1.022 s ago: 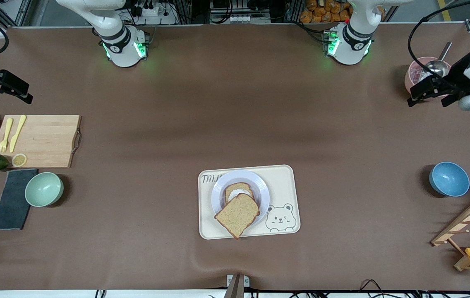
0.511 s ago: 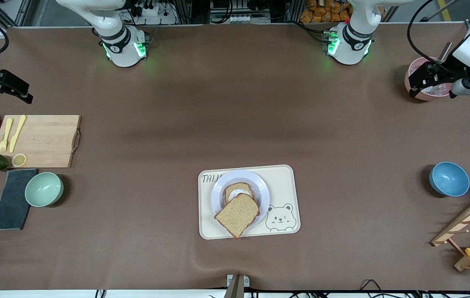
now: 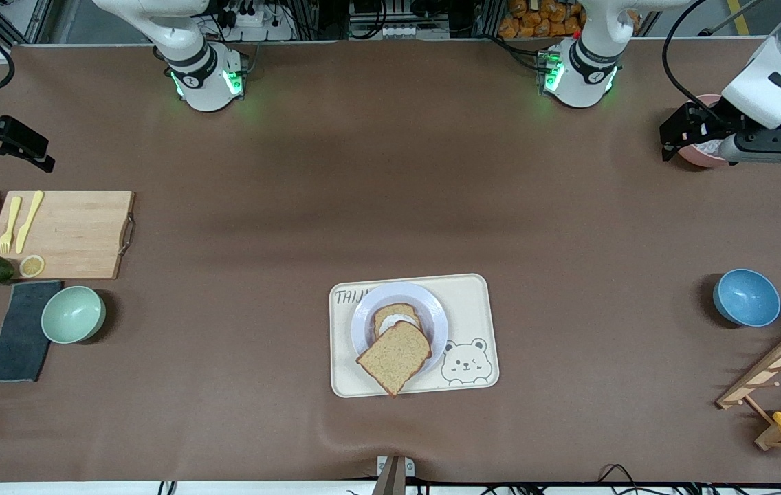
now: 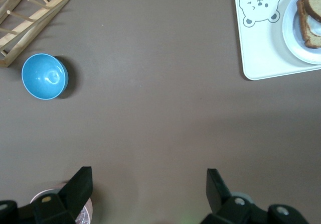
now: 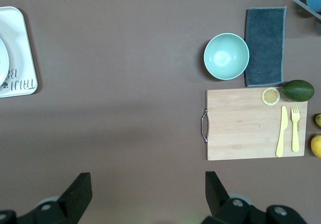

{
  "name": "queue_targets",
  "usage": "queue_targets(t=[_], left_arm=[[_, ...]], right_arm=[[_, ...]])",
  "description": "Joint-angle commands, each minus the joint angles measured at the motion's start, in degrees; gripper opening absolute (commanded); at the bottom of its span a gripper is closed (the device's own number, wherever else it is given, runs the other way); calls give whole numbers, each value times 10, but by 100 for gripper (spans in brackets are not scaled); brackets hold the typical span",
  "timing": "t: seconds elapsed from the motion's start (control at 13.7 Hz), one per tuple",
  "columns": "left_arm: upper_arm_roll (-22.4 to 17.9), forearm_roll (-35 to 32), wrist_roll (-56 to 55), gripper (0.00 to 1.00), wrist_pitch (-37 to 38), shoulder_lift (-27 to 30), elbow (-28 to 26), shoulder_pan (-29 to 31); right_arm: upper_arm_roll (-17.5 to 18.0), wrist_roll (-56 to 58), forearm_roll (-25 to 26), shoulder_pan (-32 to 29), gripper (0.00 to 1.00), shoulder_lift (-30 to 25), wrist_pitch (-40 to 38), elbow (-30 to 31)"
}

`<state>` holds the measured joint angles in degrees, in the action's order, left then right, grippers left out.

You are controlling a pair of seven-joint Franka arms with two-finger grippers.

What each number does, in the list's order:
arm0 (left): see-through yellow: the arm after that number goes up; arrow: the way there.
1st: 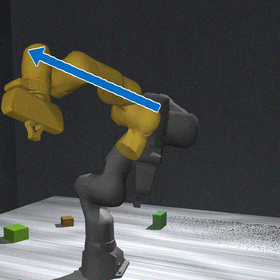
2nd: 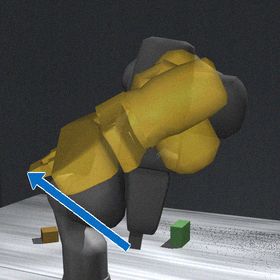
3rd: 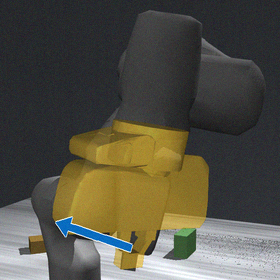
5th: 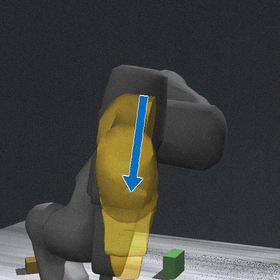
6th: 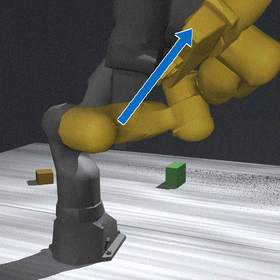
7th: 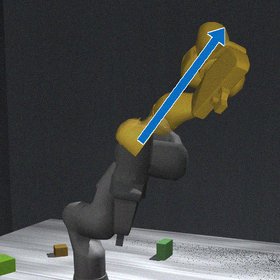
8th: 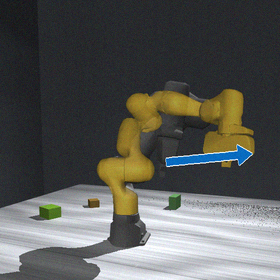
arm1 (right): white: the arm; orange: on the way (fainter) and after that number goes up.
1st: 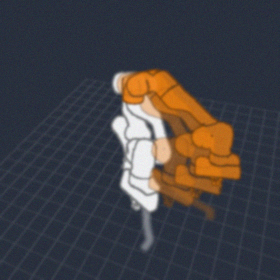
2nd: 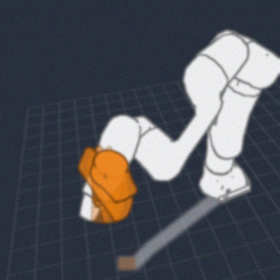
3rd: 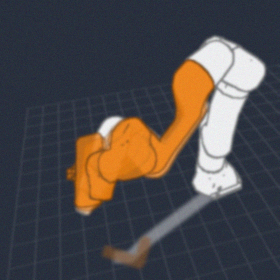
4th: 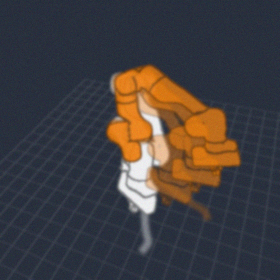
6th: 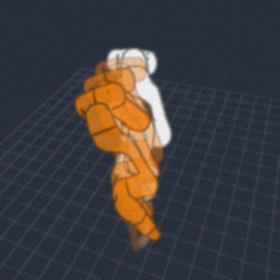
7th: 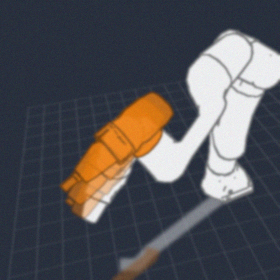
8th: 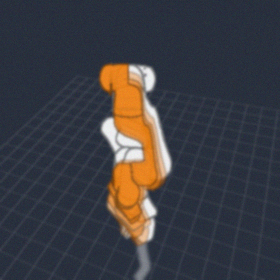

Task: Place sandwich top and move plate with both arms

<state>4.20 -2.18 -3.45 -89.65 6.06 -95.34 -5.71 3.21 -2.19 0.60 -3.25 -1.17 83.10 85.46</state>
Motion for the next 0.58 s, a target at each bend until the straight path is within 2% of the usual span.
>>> queue_targets(t=[0.0,0.51], left_arm=[[3,-11,8,100,15,-5,16,0],[16,-7,-1,100,15,-3,16,0]], right_arm=[[5,-9,-10,-8,100,-3,3,3],[5,-8,-10,-9,100,-3,3,3]])
